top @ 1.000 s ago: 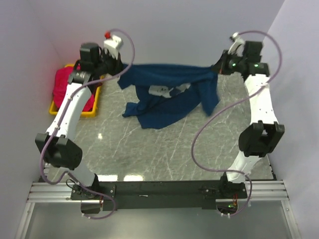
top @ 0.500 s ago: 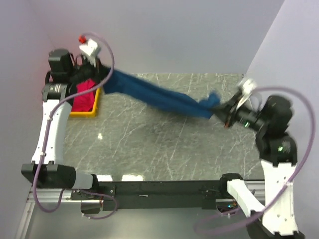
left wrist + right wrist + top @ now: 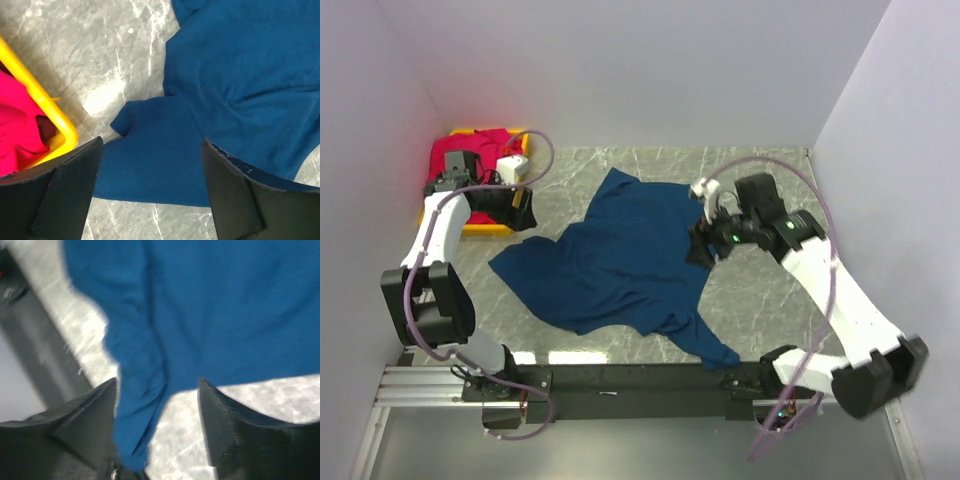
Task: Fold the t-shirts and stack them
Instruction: Flatten the tshirt out
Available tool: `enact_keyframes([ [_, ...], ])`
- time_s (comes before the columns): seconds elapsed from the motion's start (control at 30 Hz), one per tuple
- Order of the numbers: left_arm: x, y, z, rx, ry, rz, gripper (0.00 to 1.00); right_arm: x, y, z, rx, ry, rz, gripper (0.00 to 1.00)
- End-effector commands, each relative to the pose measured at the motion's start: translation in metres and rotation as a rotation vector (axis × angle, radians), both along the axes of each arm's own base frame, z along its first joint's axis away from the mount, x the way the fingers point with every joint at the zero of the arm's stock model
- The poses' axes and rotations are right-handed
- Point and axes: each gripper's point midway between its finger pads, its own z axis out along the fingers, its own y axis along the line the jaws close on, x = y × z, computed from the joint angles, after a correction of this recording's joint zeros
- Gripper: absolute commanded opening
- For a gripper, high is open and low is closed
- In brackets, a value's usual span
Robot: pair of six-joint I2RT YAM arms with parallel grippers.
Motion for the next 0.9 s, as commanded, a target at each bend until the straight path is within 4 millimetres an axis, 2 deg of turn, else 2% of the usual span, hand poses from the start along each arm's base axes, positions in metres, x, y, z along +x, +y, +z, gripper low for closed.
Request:
enact_keyframes([
  [0.0, -0.008, -0.021, 0.016, 0.022, -0.060, -0.049, 0.82, 0.080, 0.003, -0.005, -0.061, -0.082, -0.184, 0.69],
  [0.03, -0.012, -0.033, 0.013, 0.029, -0.053, -0.072, 0.80, 0.093, 0.006, -0.012, -0.077, -0.067, -0.198, 0.63],
  [0.07, -0.022, -0.038, 0.001, 0.030, -0.015, -0.058, 0.78, 0.120, 0.013, -0.023, -0.097, -0.036, -0.244, 0.54],
  [0.13, -0.029, -0.056, -0.010, 0.025, 0.009, -0.077, 0.71, 0.146, 0.019, -0.035, -0.125, -0.010, -0.275, 0.44],
  [0.17, -0.040, -0.065, -0.024, 0.029, 0.056, -0.070, 0.68, 0.169, 0.025, -0.047, -0.149, 0.011, -0.299, 0.38],
  [0.2, -0.045, -0.071, -0.032, 0.031, 0.076, -0.071, 0.63, 0.180, 0.026, -0.053, -0.167, 0.017, -0.310, 0.34],
  [0.23, -0.048, -0.082, -0.037, 0.025, 0.089, -0.072, 0.61, 0.194, 0.029, -0.049, -0.175, 0.004, -0.322, 0.30],
  [0.27, -0.054, -0.085, -0.049, 0.027, 0.122, -0.064, 0.59, 0.203, 0.030, -0.075, -0.218, 0.043, -0.322, 0.27],
  [0.33, -0.058, -0.090, -0.058, 0.021, 0.163, -0.041, 0.56, 0.219, 0.024, -0.087, -0.272, 0.032, -0.352, 0.24],
  [0.37, -0.059, -0.092, -0.065, 0.019, 0.191, -0.032, 0.55, 0.222, 0.021, -0.106, -0.312, 0.051, -0.350, 0.22],
  [0.4, -0.060, -0.091, -0.068, 0.023, 0.207, -0.021, 0.53, 0.226, 0.015, -0.113, -0.346, 0.051, -0.367, 0.22],
  [0.43, -0.059, -0.091, -0.071, 0.023, 0.224, -0.009, 0.53, 0.227, 0.011, -0.127, -0.379, 0.068, -0.371, 0.22],
  [0.5, -0.059, -0.088, -0.083, 0.047, 0.262, 0.013, 0.53, 0.228, 0.001, -0.141, -0.422, 0.078, -0.378, 0.22],
  [0.6, -0.057, -0.083, -0.095, 0.075, 0.303, 0.043, 0.54, 0.222, -0.023, -0.167, -0.528, 0.103, -0.390, 0.22],
  [0.63, -0.056, -0.080, -0.099, 0.092, 0.313, 0.060, 0.54, 0.213, -0.036, -0.178, -0.584, 0.127, -0.390, 0.21],
  [0.7, -0.053, -0.077, -0.108, 0.110, 0.339, 0.077, 0.54, 0.203, -0.053, -0.189, -0.656, 0.138, -0.362, 0.22],
  [0.73, -0.051, -0.073, -0.113, 0.130, 0.350, 0.097, 0.54, 0.187, -0.067, -0.199, -0.726, 0.175, -0.343, 0.22],
  [0.8, -0.044, -0.071, -0.123, 0.148, 0.374, 0.112, 0.54, 0.172, -0.087, -0.208, -0.806, 0.203, -0.294, 0.22],
  [0.83, -0.040, -0.070, -0.127, 0.158, 0.377, 0.123, 0.54, 0.154, -0.099, -0.214, -0.853, 0.250, -0.270, 0.22],
  [0.87, -0.035, -0.069, -0.132, 0.170, 0.393, 0.130, 0.54, 0.145, -0.106, -0.217, -0.880, 0.267, -0.238, 0.22],
])
